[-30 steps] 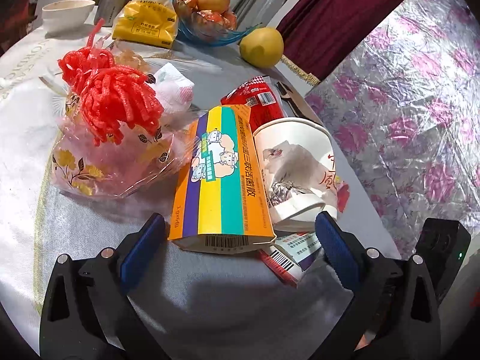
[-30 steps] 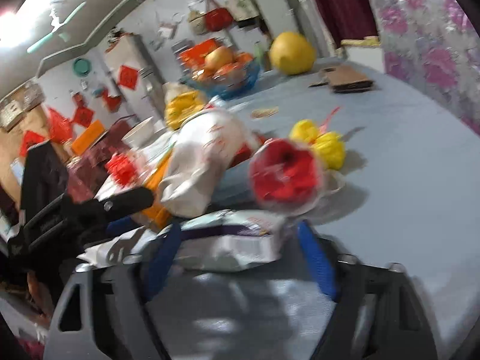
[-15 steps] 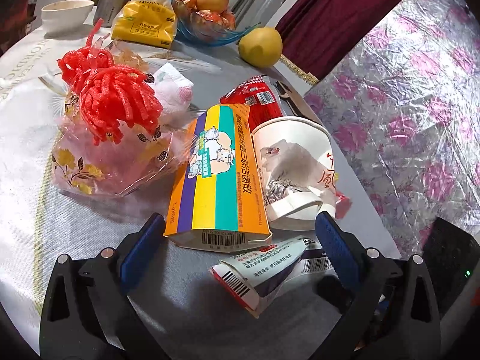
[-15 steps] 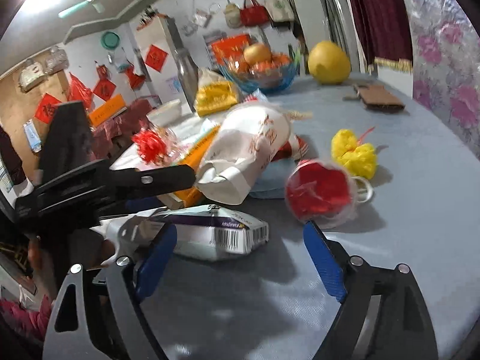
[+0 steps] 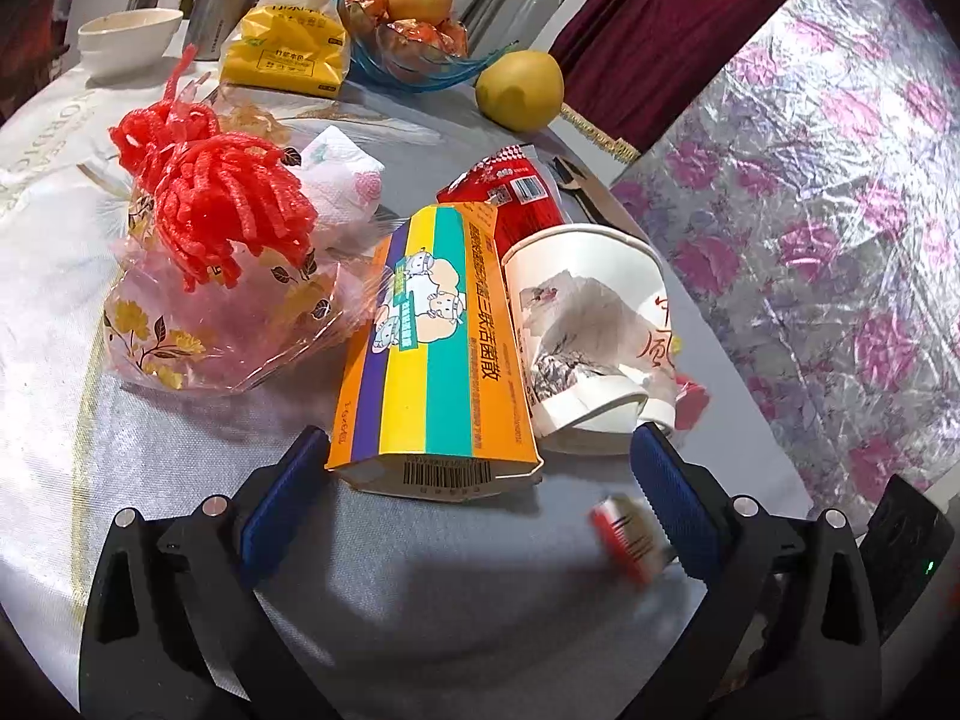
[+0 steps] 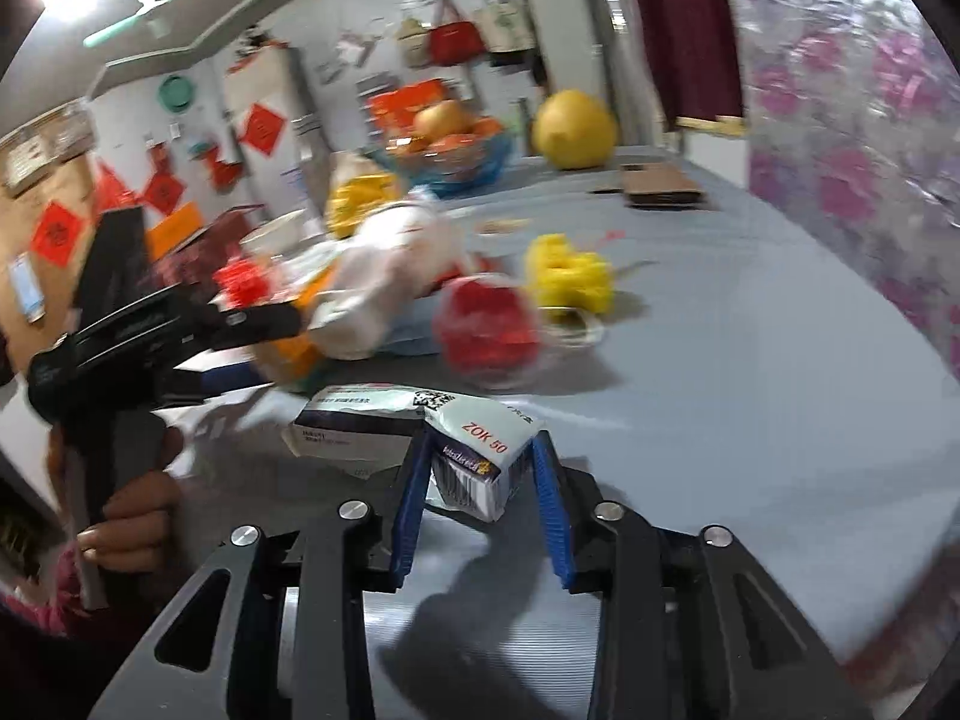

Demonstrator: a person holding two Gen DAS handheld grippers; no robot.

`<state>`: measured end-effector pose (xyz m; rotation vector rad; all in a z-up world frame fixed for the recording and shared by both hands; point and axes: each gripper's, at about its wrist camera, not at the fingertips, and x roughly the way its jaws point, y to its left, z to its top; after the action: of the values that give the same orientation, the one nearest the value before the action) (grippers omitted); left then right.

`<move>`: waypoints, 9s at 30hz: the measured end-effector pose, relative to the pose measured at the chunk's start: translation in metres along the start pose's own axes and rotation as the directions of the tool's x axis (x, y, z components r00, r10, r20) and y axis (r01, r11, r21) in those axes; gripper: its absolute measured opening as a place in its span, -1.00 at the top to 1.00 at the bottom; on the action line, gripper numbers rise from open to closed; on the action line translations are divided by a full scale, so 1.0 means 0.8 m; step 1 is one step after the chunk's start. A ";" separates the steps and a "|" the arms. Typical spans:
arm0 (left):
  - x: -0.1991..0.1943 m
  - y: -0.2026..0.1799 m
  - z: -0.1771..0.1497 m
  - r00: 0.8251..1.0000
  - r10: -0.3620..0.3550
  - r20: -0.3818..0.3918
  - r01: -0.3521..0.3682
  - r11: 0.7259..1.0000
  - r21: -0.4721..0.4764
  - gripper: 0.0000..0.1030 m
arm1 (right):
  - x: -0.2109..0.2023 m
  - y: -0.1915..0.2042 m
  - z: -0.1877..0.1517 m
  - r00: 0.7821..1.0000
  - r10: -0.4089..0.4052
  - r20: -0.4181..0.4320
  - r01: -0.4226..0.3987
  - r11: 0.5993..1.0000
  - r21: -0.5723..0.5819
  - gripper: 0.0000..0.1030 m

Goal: Collect trash
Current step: 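Grasp striped box with left gripper while right gripper grasps white medicine box, then carry striped box with left gripper while right gripper carries medicine box to basket, then open both grippers over the red basket, releasing both boxes, then grasp white paper cup with left gripper while right gripper grasps red-filled plastic cup, then carry paper cup with left gripper while right gripper carries plastic cup to red basket, then open both grippers over the red basket, dropping both cups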

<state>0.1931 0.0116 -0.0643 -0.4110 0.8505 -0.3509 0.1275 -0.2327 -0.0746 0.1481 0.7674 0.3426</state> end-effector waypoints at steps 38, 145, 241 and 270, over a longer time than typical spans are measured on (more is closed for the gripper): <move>-0.049 -0.054 -0.008 0.985 0.086 0.148 -0.101 0.991 0.093 -0.14 | -0.066 -0.029 -0.021 0.993 0.078 0.090 -0.081 0.996 0.029 0.32; -0.005 -0.098 -0.010 0.990 0.106 0.089 -0.117 0.984 0.134 -0.86 | -0.088 -0.068 -0.028 0.979 -0.175 0.107 0.154 0.972 0.177 -0.85; -0.008 -0.259 -0.109 0.997 -0.043 0.071 0.003 0.874 0.485 -0.15 | -0.206 -0.123 -0.076 0.921 -0.286 0.266 0.221 0.943 0.247 -0.09; 0.118 -0.413 -0.225 0.973 -0.082 -0.216 0.212 0.689 0.693 -0.12 | -0.241 -0.292 -0.182 0.876 -0.462 0.137 0.339 0.794 0.505 -0.06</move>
<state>0.0663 -0.3550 -0.0720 0.2957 0.7770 -0.8446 -0.0453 -0.5183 -0.1119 0.4684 0.5921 -0.2812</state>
